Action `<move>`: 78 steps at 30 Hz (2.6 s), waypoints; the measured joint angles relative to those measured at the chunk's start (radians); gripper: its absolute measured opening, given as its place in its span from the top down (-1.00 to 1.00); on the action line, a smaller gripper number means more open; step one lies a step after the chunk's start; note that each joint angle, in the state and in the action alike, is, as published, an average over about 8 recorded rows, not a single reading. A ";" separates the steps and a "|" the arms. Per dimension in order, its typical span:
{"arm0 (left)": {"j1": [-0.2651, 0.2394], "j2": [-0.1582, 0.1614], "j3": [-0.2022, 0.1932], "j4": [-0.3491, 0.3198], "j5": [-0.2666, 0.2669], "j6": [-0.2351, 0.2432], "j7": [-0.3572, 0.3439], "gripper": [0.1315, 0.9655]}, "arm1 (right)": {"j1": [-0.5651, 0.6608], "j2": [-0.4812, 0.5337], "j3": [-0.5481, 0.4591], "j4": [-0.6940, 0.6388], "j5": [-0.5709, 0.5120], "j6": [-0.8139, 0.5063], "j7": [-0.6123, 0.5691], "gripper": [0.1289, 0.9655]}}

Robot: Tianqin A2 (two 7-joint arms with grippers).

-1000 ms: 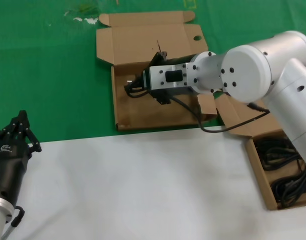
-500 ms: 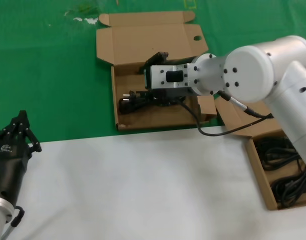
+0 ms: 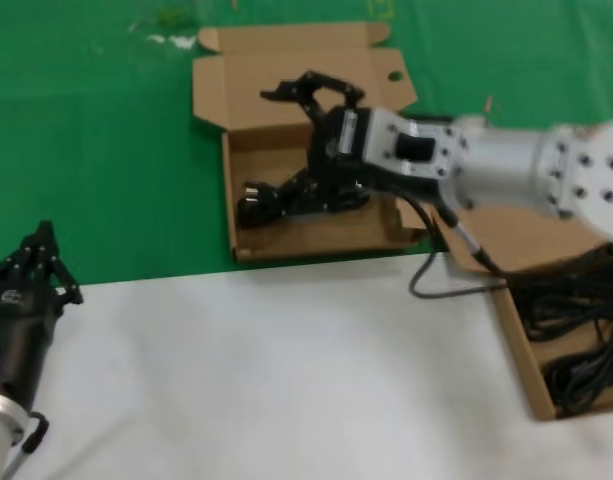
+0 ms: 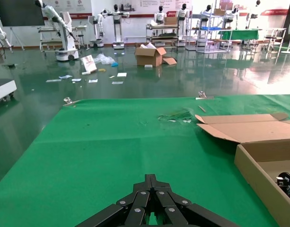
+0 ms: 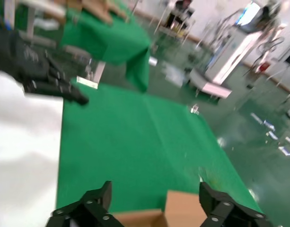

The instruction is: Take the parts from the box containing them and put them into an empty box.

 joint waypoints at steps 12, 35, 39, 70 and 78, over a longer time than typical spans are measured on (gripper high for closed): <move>0.000 0.000 0.000 0.000 0.000 0.000 0.000 0.98 | -0.106 0.035 0.059 0.074 0.143 0.035 -0.028 -0.46; 0.000 0.000 0.000 0.000 0.000 0.000 0.000 0.49 | -0.272 0.004 0.141 0.092 0.251 0.239 -0.057 -1.00; 0.000 0.000 0.000 0.000 0.000 0.000 0.000 0.40 | -0.310 -0.003 0.160 0.096 0.275 0.285 -0.064 -1.00; 0.000 0.000 0.000 0.000 0.000 0.000 0.000 -0.89 | -0.598 -0.057 0.303 0.126 0.463 0.642 -0.115 -1.00; 0.000 0.000 0.000 0.000 0.000 0.000 0.000 -0.99 | -0.672 -0.071 0.340 0.134 0.512 0.733 -0.128 -1.00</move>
